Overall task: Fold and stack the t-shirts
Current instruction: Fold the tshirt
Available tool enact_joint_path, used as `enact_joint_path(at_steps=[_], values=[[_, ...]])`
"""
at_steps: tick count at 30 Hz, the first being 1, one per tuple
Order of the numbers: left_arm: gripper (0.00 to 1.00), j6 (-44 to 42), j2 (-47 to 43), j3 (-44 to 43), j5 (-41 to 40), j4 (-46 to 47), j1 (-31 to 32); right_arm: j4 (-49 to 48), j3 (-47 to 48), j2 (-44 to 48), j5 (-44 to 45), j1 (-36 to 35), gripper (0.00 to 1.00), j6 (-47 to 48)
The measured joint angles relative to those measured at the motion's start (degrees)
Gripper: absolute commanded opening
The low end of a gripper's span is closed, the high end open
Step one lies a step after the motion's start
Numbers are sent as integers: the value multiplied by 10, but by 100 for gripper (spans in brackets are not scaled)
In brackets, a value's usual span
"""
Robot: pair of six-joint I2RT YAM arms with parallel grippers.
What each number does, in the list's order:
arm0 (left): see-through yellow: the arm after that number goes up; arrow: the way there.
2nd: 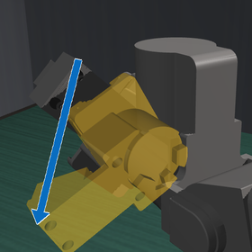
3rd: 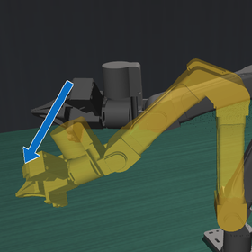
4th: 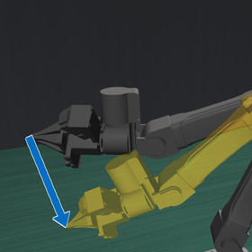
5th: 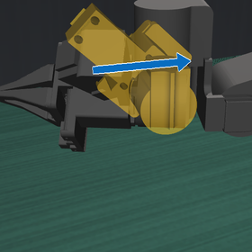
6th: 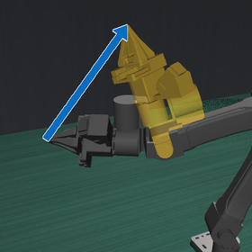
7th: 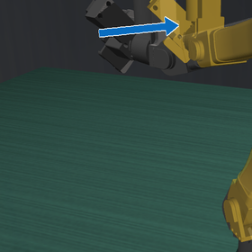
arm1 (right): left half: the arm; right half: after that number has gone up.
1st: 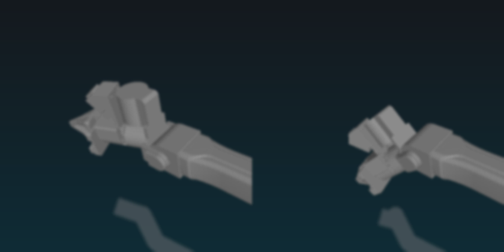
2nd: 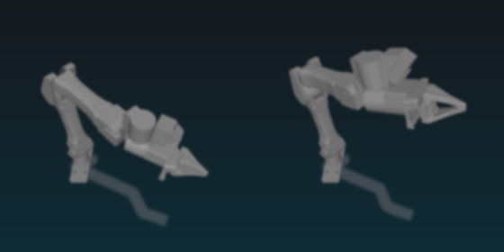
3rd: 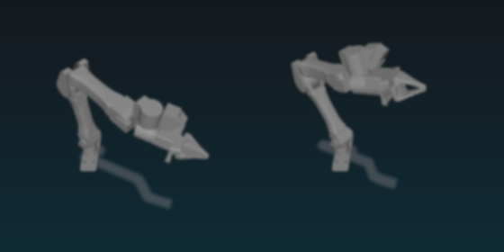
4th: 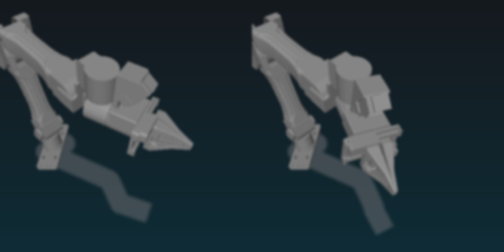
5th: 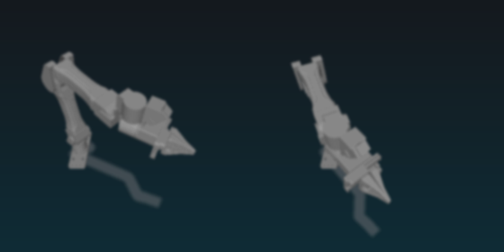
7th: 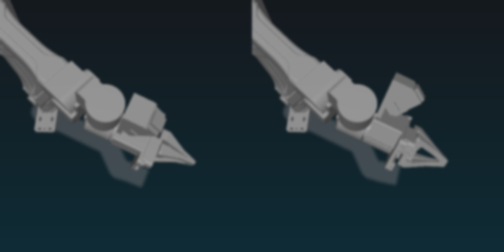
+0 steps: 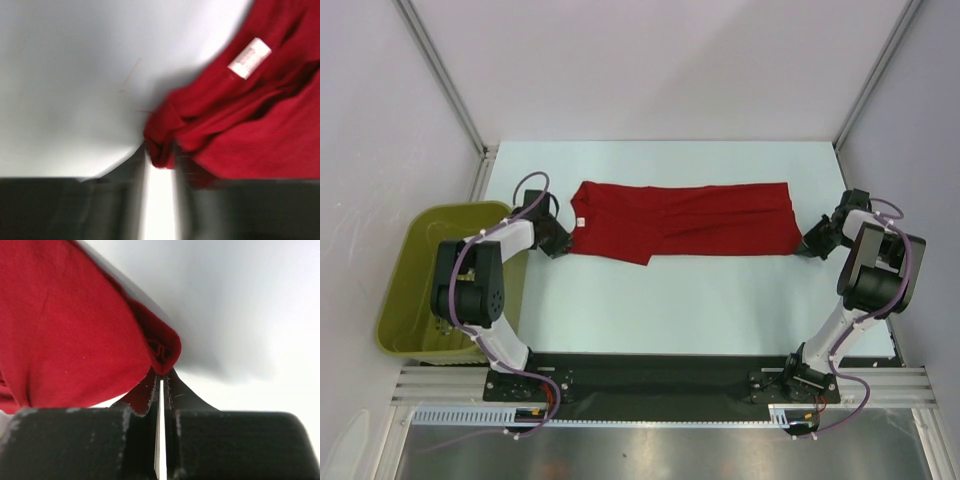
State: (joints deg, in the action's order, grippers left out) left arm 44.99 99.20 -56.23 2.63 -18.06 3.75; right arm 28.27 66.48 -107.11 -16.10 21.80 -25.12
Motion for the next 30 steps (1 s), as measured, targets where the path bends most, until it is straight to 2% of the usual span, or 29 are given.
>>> enact_joint_path(at_steps=[1, 2, 3, 5, 9, 13, 17, 22, 27, 30], values=[[45, -2, -6, 4, -3, -5, 0, 4, -10, 10, 4, 1, 10, 3], [54, -3, -13, 9, -8, -8, 0, 9, -17, 18, 9, 2, 22, 4], [59, -5, -22, 15, -10, -12, 0, 17, -23, 26, 17, 4, 35, 7], [73, -5, -47, 29, -14, -22, 2, 38, -31, 44, 33, 9, 43, 15], [74, -3, -132, 66, -16, -55, 26, 76, -31, 99, 62, 10, 61, 30], [74, -33, -216, 82, -5, -68, 44, 89, -22, 167, 64, -41, 64, 37], [73, -98, -244, 68, 54, -38, 48, 35, -12, 192, 3, -165, 63, 35], [74, -146, -168, 8, 110, -24, 48, -47, 6, 141, -63, -314, 63, -12], [72, -162, -108, -6, 152, -2, 48, -153, 3, 62, -128, -377, 61, -104], [65, -178, -32, -52, 181, 10, 48, -228, 1, 11, -150, -407, 54, -162]])
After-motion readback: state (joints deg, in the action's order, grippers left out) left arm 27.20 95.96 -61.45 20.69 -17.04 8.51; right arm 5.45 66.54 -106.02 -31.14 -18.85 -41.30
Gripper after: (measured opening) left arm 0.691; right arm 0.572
